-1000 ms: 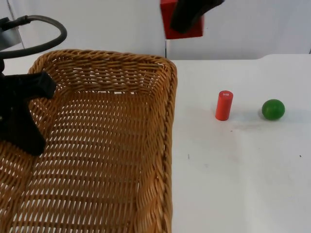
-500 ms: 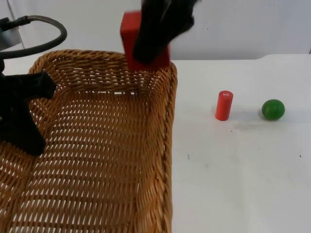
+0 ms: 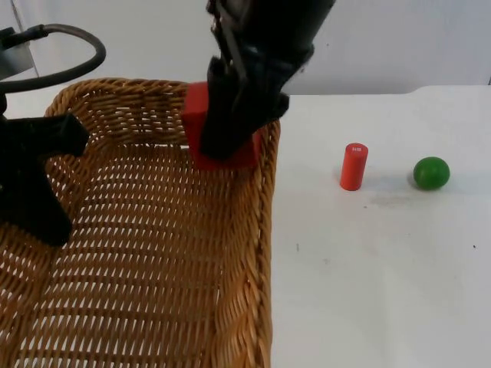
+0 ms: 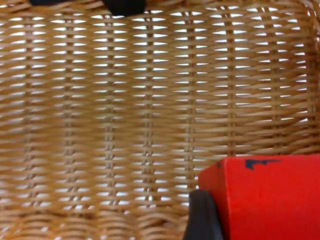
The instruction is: Pick up the basket with the left hand and place the object to the left of the red cylinder into the basket with the right hand.
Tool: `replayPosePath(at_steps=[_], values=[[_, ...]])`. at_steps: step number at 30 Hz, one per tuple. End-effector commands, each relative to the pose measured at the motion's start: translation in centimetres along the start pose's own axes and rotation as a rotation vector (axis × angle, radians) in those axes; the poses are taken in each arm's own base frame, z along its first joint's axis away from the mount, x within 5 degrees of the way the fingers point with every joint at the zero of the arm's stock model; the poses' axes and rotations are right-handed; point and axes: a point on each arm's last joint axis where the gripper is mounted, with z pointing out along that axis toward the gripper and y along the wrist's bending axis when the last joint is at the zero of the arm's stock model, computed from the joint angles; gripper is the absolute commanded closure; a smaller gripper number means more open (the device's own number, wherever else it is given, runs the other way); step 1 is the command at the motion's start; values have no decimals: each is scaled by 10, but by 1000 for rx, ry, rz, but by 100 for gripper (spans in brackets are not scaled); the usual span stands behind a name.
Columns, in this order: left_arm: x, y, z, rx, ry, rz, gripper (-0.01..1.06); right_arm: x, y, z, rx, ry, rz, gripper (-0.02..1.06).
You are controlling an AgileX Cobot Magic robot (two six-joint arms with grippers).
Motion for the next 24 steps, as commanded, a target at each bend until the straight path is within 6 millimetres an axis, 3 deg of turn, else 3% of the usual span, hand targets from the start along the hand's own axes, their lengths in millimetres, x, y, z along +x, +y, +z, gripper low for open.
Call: replayPosePath(at_steps=[1,8,15,22,24], values=[[0,-5,-4,29,-14,-12,105,-5,7,-2,56,-51,-6,105],[0,-5,-4,32,-12,-14,105,-12,24,22,114,-109,-18,105],[0,-5,-4,36,-12,-17,105,0,24,40,158,-144,40,105],[0,-5,-4,36,-12,-17,105,0,23,40,161,-148,40,104],[0,-5,-4,36,-12,-17,105,-1,23,39,166,-154,40,96]])
